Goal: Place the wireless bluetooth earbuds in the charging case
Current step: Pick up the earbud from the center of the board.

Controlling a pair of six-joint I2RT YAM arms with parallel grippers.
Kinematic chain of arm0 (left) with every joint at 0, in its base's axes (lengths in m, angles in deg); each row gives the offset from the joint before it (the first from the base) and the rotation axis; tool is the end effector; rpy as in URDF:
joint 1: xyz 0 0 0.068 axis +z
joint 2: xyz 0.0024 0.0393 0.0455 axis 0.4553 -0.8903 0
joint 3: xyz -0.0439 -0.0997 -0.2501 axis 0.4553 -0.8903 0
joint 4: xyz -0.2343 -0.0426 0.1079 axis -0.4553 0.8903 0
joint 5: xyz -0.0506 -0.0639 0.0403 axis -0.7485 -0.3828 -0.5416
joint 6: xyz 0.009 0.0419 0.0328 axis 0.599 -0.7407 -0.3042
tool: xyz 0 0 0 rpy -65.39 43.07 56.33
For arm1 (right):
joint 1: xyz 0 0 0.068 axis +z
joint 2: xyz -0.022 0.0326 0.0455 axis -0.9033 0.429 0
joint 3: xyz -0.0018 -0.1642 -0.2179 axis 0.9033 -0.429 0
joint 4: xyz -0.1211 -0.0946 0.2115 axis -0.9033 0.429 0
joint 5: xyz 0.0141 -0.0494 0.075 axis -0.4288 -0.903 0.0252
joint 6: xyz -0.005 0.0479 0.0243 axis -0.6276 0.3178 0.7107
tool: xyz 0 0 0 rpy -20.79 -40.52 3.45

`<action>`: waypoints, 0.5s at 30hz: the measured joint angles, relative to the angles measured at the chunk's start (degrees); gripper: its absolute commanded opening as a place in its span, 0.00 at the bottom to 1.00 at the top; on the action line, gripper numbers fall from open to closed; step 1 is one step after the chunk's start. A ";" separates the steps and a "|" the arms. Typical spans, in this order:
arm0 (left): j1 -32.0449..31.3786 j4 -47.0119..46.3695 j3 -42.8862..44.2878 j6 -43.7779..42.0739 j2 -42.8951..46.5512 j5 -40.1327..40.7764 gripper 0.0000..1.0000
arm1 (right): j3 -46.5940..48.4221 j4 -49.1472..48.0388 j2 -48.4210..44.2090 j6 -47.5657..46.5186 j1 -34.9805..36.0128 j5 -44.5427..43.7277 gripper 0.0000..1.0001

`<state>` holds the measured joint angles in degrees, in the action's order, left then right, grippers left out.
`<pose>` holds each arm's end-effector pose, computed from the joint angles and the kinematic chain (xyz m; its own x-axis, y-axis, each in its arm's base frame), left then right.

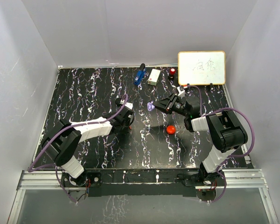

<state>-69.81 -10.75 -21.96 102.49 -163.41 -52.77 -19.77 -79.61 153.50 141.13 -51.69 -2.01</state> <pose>0.2369 -0.2054 0.1634 -0.7331 0.1859 -0.6543 0.2717 0.9619 -0.0310 0.3039 0.0943 0.1721 -0.8077 0.5308 -0.2565 -0.1767 0.1971 0.9643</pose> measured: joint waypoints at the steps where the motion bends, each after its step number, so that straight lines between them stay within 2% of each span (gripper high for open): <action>1: -0.04 0.00 0.17 -0.04 -0.15 0.02 0.15 | 0.00 0.02 0.00 0.00 0.00 0.00 0.00; 7: -0.15 0.13 0.59 -0.42 -0.46 0.13 0.14 | 0.00 0.00 0.00 0.00 0.00 0.00 0.00; 9: -0.15 0.37 0.74 -0.48 -0.50 0.15 0.21 | 0.00 0.00 0.00 0.00 0.00 0.00 0.00; 12: -0.15 0.90 1.11 -0.66 -0.74 0.52 0.37 | 0.00 0.02 0.00 0.00 0.00 0.00 0.00; 15: -0.13 1.03 1.49 -0.72 -1.07 1.03 0.43 | 0.00 0.02 0.00 0.00 0.00 0.02 0.00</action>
<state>-69.94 -9.72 -20.47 101.77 -164.48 -51.75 -19.77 -79.59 153.50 141.13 -51.69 -1.99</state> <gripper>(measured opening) 0.386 0.226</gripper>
